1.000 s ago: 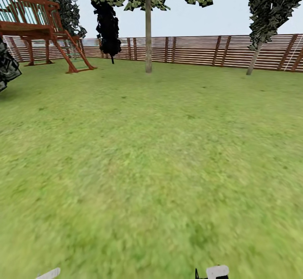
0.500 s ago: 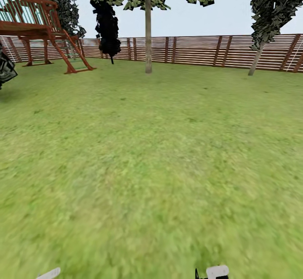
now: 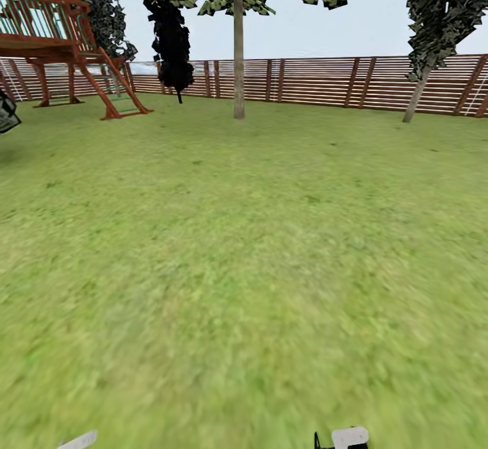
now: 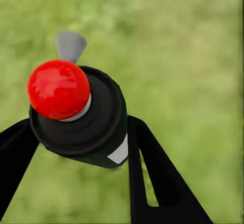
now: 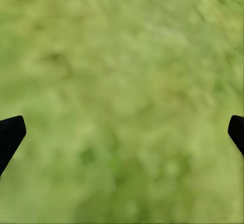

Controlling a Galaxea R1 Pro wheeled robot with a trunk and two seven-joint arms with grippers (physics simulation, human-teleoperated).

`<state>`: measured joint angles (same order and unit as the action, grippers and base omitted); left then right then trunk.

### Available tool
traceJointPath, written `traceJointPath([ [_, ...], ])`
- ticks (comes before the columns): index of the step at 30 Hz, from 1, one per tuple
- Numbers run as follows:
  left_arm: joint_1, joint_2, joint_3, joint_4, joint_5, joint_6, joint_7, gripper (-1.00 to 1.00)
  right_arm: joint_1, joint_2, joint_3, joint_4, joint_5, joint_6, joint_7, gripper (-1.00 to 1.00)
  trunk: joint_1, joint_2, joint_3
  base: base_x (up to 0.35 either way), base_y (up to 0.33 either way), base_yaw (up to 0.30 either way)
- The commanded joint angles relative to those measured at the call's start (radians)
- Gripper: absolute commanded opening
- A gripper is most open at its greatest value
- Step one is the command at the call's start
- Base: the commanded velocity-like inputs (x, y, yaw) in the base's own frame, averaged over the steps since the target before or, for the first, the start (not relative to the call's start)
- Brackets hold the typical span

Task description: In the garden, pick up the pesticide atomizer on the floor and spray pesticide onto both trees until each tree trunk is fully covered.

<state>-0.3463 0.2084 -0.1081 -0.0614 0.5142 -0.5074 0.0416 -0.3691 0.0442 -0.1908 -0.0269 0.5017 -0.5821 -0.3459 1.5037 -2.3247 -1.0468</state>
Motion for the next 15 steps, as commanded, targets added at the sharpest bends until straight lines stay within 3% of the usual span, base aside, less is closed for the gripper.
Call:
traceJointPath([
  [1,0.000,0.000,-0.008,0.000,0.004,-0.002,0.004,-1.00,-0.001,0.000,-0.007,0.001,0.011,-0.002,-0.005,1.00,0.000,0.000,-0.001,0.339,0.000,0.000],
  [15,0.000,0.000,-0.008,0.000,0.004,-0.003,0.004,-1.00,-0.001,0.000,-0.007,0.001,0.011,-0.002,-0.005,1.00,0.000,0.000,-0.001,0.339,0.000,0.000],
])
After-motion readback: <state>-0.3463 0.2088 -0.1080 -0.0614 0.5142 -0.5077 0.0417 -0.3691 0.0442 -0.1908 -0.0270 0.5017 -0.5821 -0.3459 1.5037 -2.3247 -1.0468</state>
